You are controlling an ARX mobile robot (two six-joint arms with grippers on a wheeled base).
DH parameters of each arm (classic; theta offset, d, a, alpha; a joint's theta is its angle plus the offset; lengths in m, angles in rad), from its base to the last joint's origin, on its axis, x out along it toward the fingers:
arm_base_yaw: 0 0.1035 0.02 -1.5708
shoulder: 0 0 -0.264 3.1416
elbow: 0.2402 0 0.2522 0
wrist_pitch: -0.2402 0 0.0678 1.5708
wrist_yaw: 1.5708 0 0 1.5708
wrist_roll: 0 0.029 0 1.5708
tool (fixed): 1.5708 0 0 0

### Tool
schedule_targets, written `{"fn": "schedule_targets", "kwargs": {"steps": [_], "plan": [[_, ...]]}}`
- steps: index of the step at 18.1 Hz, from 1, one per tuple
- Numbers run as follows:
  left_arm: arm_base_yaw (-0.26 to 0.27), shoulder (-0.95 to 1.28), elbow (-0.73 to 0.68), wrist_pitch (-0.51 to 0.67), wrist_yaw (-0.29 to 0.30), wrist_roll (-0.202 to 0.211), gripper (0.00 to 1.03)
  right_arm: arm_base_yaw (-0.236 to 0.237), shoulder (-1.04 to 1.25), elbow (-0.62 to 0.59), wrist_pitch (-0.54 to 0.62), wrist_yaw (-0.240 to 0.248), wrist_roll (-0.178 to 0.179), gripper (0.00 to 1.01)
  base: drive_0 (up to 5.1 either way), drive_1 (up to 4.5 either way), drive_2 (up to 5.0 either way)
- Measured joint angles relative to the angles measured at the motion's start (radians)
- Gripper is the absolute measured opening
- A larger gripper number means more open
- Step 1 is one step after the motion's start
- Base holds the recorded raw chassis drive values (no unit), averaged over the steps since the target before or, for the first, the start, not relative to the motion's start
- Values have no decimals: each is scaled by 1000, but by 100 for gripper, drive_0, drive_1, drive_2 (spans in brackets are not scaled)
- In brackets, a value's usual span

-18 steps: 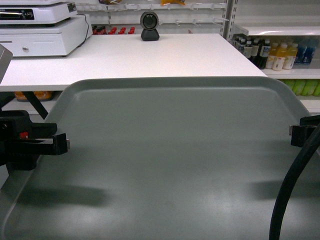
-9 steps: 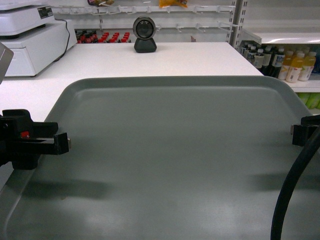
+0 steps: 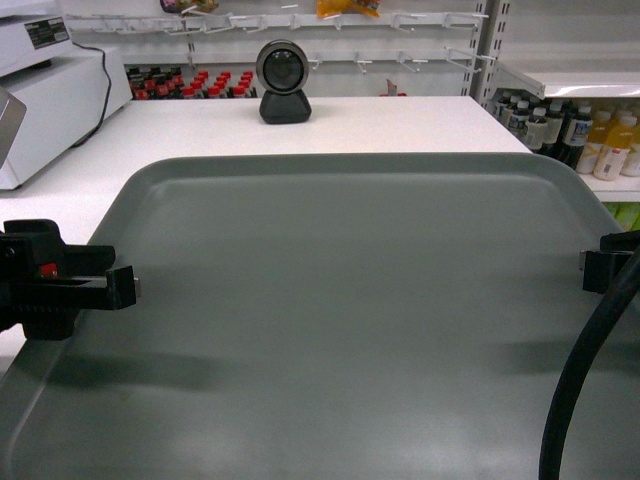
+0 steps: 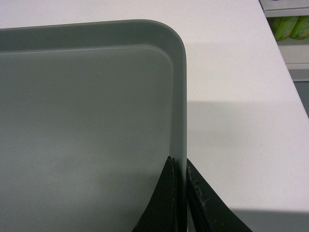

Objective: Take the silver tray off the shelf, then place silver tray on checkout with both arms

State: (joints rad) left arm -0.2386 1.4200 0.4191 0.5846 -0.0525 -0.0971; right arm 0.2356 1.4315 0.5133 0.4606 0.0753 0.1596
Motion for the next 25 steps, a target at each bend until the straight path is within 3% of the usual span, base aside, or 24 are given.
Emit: {"fn": "schedule_targets", "kwargs": {"steps": [14, 25], "plan": [[0, 1, 0, 3, -2, 0, 3, 0, 0, 2, 3, 2, 0, 3, -8, 414, -431], [0, 2, 0, -1, 0, 0, 3, 0, 2, 2, 0, 1, 0, 3, 0, 0, 0]]}}
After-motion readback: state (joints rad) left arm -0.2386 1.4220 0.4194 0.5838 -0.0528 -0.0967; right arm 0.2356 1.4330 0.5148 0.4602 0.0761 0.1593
